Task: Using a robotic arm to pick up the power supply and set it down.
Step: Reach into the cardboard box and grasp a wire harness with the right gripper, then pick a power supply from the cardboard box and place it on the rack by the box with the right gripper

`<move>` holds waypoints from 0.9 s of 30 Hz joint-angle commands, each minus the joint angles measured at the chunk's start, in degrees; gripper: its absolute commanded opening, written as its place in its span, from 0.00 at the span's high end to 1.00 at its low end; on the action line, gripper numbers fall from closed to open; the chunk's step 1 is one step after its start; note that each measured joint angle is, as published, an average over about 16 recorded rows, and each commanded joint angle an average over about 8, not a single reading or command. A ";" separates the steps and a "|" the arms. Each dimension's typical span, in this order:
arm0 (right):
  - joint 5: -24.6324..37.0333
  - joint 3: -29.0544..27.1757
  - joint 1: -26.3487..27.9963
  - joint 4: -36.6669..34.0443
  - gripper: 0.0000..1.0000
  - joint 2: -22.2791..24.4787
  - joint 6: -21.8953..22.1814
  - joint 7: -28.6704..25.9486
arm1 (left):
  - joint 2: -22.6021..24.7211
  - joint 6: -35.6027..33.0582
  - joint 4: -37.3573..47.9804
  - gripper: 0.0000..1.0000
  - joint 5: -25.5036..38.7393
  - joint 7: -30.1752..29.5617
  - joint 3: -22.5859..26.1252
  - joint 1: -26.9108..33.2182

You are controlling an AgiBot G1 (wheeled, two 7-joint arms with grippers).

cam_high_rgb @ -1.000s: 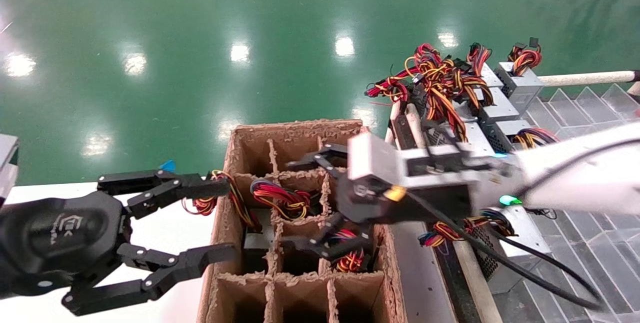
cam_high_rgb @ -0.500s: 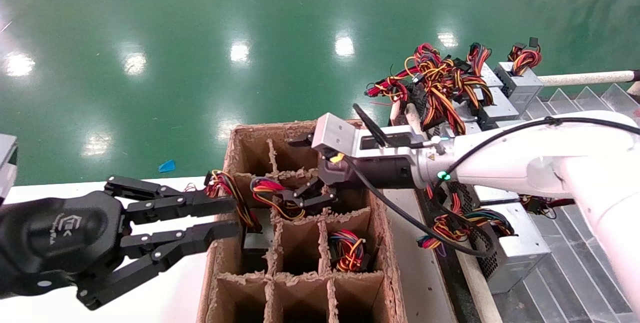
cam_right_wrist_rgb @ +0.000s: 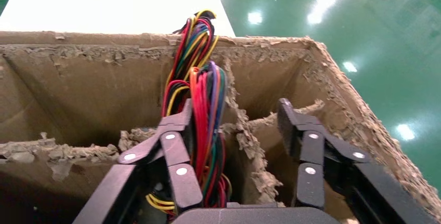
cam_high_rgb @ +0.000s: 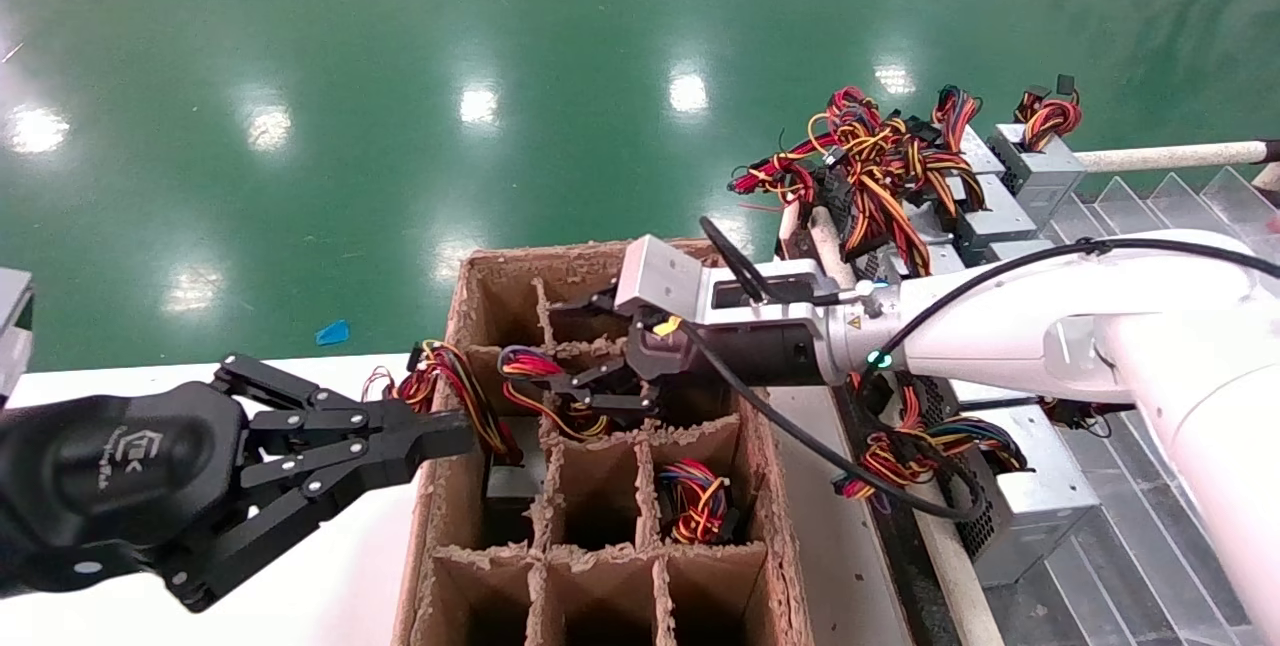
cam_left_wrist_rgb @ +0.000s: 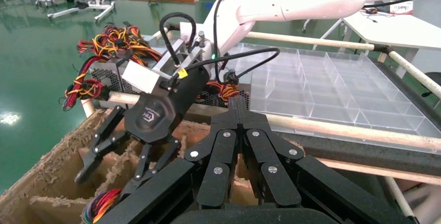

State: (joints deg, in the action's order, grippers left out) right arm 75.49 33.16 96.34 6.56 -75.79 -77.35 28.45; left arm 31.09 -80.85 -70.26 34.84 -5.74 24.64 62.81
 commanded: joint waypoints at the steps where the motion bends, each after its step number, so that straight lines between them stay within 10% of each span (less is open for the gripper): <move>1: 0.07 0.09 0.09 -0.59 1.00 -0.35 -0.19 0.50 | 0.00 0.00 0.00 1.00 0.00 0.00 0.00 0.00; 27: 1.58 1.66 3.03 -2.70 1.00 0.48 -8.40 2.49 | 0.00 0.00 0.00 1.00 0.00 0.00 0.00 0.00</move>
State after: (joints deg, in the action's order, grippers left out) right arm 77.39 35.10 99.77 4.30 -75.09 -86.21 31.15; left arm 31.09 -80.85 -70.26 34.84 -5.74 24.64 62.81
